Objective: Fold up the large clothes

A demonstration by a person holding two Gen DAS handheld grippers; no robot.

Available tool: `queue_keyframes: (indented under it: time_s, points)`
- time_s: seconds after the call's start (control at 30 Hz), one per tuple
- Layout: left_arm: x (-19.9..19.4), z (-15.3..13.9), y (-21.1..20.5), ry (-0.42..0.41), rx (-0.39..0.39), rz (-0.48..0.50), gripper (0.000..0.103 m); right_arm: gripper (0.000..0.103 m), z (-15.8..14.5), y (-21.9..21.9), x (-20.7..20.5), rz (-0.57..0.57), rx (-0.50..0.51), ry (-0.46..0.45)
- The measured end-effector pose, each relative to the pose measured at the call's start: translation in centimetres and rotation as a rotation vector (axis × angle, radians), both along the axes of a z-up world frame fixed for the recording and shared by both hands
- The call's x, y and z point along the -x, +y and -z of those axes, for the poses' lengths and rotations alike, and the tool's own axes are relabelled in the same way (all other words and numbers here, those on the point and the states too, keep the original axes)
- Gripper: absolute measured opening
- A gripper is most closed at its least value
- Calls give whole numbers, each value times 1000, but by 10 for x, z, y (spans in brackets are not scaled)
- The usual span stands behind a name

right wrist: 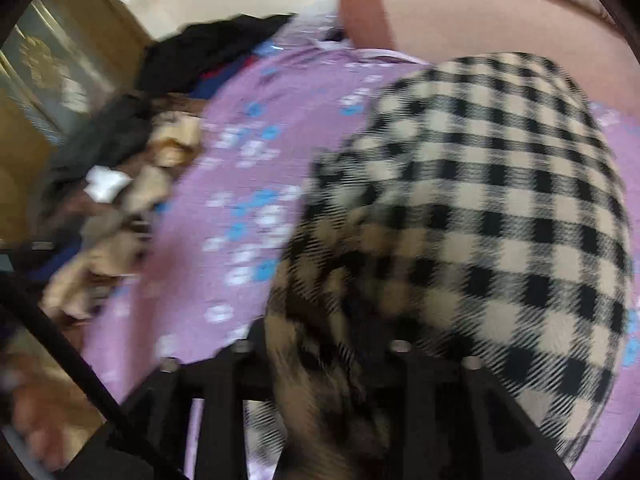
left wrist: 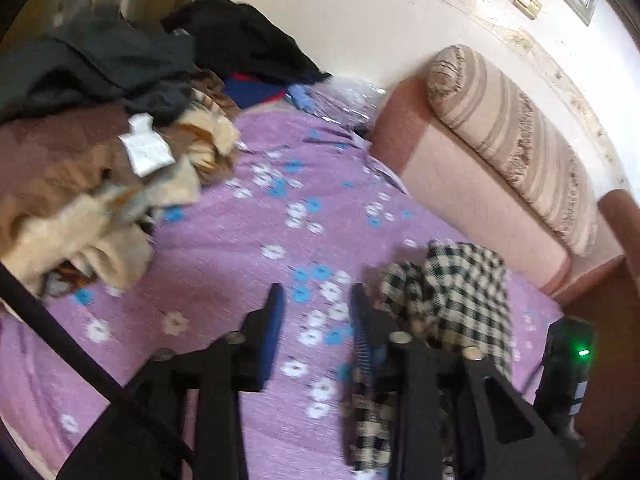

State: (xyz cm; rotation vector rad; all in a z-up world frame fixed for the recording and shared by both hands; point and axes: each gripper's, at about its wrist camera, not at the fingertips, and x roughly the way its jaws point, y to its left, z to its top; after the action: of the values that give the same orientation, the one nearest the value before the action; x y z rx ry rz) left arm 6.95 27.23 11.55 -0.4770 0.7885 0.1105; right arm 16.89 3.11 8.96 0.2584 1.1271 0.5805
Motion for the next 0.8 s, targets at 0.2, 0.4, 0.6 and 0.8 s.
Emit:
queue_keyframes:
  time_s: [0.2, 0.4, 0.6, 0.8]
  points:
    - [-11, 17, -31, 1, 122, 130, 56, 50, -46, -71, 17, 67, -116, -39]
    - [-28, 38, -102, 53, 48, 343, 75, 54, -48, -156, 17, 259, -13, -36]
    - [-42, 83, -150, 239, -133, 440, 9, 58, -23, -204, 9, 369, -59, 25]
    - [-42, 76, -112, 236, -12, 372, 9, 65, -1, -192, -22, 317, -179, 50]
